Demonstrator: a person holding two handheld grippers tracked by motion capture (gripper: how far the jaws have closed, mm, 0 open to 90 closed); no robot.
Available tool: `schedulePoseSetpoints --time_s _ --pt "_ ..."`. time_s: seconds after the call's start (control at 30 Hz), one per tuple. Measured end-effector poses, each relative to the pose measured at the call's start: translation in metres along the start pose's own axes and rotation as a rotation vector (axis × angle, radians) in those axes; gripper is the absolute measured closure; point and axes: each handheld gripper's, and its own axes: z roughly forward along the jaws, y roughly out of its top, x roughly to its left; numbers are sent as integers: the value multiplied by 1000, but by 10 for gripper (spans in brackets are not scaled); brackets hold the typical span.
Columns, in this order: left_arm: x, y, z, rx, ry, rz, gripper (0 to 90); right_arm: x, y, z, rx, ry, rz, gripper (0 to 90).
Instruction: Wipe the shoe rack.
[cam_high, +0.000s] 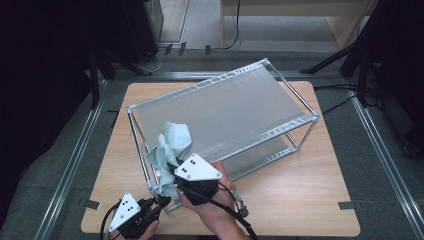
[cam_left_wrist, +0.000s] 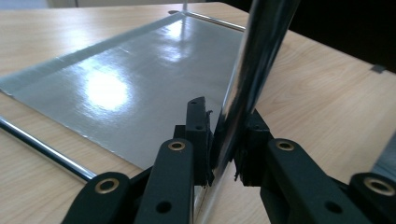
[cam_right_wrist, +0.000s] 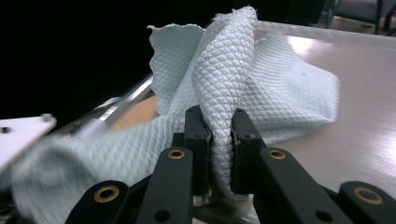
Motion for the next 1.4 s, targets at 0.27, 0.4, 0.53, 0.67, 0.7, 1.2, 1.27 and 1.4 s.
schedulePoseSetpoints --time_s 0.27,0.4,0.53,0.67,0.7,1.2,1.27,1.4 --pt "3 0 -1 -3 9 0 786 -79 -14 -40 10 -239 50 794" --pt "7 0 -3 -2 21 -6 786 -132 -22 -67 12 -374 119 792" --pt "10 -1 -4 -5 25 -14 785 -174 -32 -87 -9 -475 196 790" --pt "11 0 -4 -3 20 -22 784 -169 -35 -88 -25 -485 215 798" --pt "11 0 -4 -1 20 -20 783 -158 -34 -84 -31 -449 211 798" --pt "-3 1 4 4 -13 -1 785 -7 -7 -14 -17 -36 34 798" --pt "-3 1 3 4 -1 6 787 -1 -5 -11 -16 -27 10 798" --pt "0 0 2 1 6 1 787 -23 -6 -20 -10 -93 25 801"
